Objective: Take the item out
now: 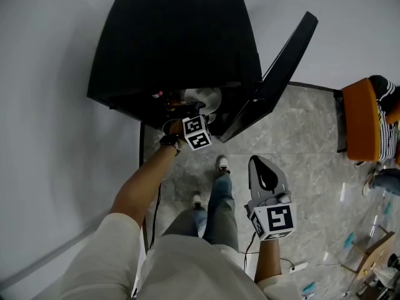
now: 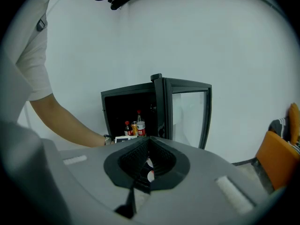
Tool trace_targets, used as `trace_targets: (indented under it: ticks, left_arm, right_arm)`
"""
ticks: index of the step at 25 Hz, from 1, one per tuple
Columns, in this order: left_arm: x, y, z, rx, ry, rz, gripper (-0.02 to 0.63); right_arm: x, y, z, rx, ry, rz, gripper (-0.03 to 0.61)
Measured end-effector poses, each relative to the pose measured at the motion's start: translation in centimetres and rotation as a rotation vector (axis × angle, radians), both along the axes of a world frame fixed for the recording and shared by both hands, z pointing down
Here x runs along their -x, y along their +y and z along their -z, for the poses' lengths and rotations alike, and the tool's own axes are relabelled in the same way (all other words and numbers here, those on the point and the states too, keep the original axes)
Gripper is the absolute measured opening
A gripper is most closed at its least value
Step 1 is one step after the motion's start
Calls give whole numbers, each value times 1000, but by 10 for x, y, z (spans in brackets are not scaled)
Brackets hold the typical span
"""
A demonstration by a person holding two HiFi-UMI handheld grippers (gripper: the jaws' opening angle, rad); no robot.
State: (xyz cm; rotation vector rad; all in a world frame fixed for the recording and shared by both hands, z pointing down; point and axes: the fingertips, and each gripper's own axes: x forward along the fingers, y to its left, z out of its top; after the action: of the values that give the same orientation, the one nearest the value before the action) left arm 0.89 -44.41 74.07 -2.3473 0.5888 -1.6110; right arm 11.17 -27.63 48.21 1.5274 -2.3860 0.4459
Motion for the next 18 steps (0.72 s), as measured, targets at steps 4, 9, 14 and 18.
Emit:
trace_targets:
  ticks: [4,9,14,18]
  left_arm:
    - [2,0,-14,-4,-22,2,170]
    - [6,1,-20,-63,-36,-9,120]
    - [9,0,-18,-104,-48,-9,81]
    - [10,4,-17,-120,-54,-8,72]
  right_arm:
    - [-1,5,-8,10,4,-2,8]
    - [1,17,-16,26,6,-14,8]
    - [9,31,-22,33,-5,-5,8]
    - [10,38,-24,32,1,-6,8]
